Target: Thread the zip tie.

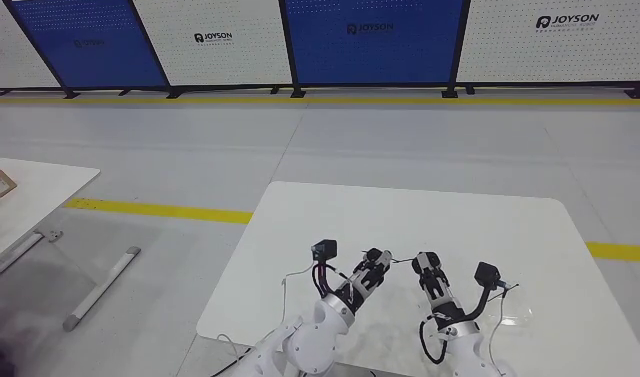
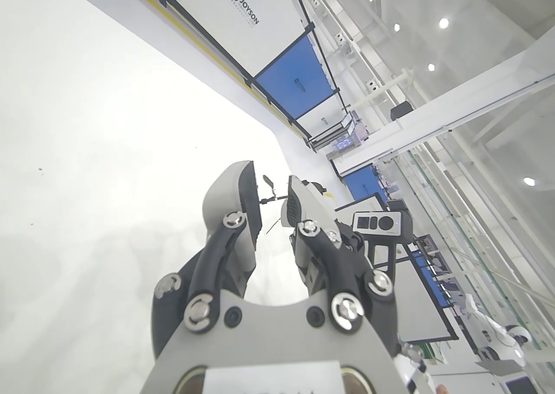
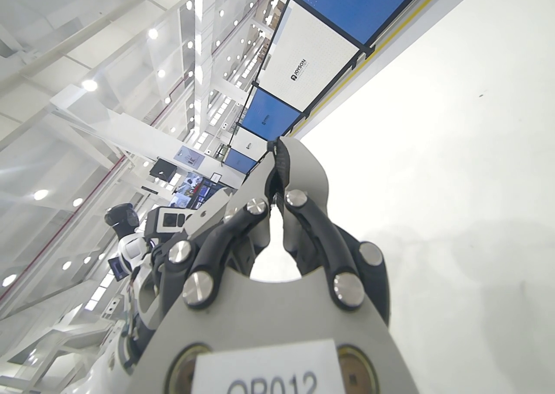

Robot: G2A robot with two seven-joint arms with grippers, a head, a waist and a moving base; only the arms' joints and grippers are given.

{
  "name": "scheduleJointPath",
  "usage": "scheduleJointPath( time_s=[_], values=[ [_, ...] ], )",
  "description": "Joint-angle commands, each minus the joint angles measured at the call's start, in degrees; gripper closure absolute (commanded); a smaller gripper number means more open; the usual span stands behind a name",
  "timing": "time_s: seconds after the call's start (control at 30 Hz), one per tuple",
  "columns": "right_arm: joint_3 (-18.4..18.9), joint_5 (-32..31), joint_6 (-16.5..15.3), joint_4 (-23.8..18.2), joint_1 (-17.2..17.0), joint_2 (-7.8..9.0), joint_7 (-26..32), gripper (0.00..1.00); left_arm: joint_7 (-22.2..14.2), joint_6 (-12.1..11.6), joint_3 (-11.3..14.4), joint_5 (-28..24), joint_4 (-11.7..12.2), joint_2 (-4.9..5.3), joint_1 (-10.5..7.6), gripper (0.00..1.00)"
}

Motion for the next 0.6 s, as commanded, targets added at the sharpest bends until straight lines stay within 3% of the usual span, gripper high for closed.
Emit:
scheduleJointPath(
  time_s=[0.0, 0.07, 0.47, 0.5, 0.53, 0.57],
  values=[
    [0.00, 0.11, -0.06, 0.05, 0.01, -0.02, -0.03, 1.00, -0.13, 0.02, 0.05, 0.20, 0.00, 0.01, 0.01, 0.89],
    [0.01, 0.18, -0.14, 0.16, 0.03, -0.04, -0.04, 1.00, -0.14, 0.06, 0.06, 0.22, 0.06, 0.00, 0.00, 1.00],
    [0.30, 0.29, -0.72, 0.47, 0.19, -0.10, -0.07, 1.00, -0.79, 0.19, 0.60, -0.31, 0.49, -0.13, -0.35, 1.00],
    [0.27, 0.41, -0.72, 0.46, 0.21, -0.11, 0.06, 0.09, -0.74, 0.23, 0.66, -0.50, 0.48, -0.16, -0.39, 1.00],
    [0.27, 0.61, -0.70, 0.41, 0.24, -0.12, 0.17, 0.00, -0.61, 0.32, 0.72, -0.78, 0.46, -0.21, -0.41, 1.00],
    [0.28, 0.82, -0.59, 0.41, 0.26, -0.13, 0.48, 0.00, -0.33, 0.52, 0.79, -1.29, 0.42, -0.28, -0.46, 1.00]
  ],
)
